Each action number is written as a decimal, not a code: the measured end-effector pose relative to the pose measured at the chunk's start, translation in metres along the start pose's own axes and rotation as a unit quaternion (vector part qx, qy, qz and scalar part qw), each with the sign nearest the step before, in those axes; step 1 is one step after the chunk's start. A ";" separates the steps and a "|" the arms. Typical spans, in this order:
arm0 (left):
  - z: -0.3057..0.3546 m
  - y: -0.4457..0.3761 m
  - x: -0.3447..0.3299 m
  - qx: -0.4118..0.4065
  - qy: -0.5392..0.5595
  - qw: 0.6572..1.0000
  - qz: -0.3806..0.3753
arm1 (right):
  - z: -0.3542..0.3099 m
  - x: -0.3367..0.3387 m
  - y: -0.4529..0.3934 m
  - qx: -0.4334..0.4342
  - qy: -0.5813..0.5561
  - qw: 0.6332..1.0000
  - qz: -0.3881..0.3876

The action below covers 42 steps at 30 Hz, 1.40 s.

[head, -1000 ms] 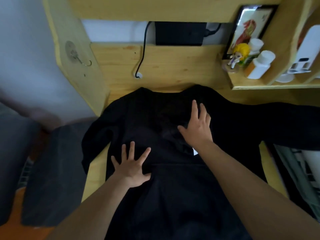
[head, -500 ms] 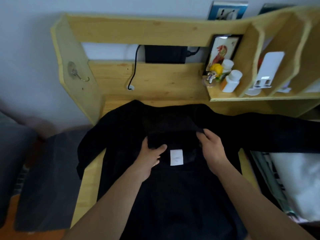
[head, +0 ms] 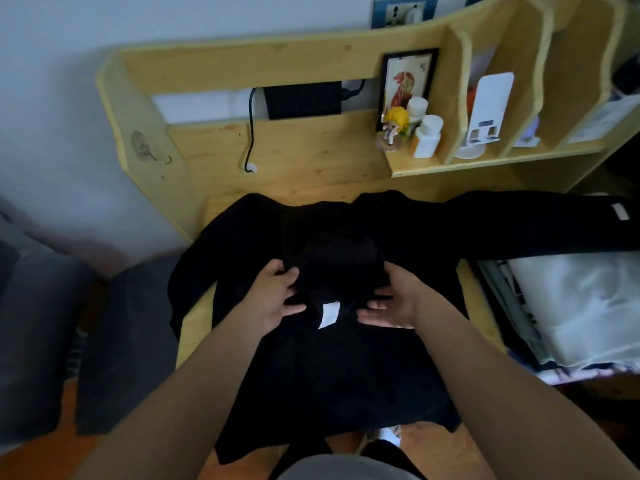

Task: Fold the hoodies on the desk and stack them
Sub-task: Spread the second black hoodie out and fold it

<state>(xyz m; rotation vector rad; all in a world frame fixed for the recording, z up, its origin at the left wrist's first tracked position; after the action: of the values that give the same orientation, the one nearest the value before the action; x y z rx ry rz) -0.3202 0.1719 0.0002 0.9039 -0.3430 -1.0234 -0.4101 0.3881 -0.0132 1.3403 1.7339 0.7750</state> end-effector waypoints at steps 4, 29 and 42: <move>-0.015 0.002 0.000 0.033 0.020 0.999 0.022 | 0.015 -0.022 -0.017 -0.024 -0.132 0.990 -0.032; -0.045 -0.002 0.009 0.140 -0.031 0.988 0.060 | 0.051 0.051 0.013 0.035 0.147 0.986 0.066; -0.013 0.015 -0.017 0.025 0.081 0.988 -0.131 | -0.010 -0.017 0.003 0.165 0.089 0.982 0.006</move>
<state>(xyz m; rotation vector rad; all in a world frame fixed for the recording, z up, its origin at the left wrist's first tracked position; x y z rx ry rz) -0.3120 0.1961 0.0067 1.0913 -0.1140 -1.1773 -0.4149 0.3722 -0.0017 1.5385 2.0664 0.6492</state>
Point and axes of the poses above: each hand's wrist, its own y-axis away from the middle knuckle, its own x-axis out of the back of the hand, z = x × y, the point moved 4 cm from there along -y, towards the middle knuckle, and after that the axes turned 11 degrees about x, right-handed, at the moved point
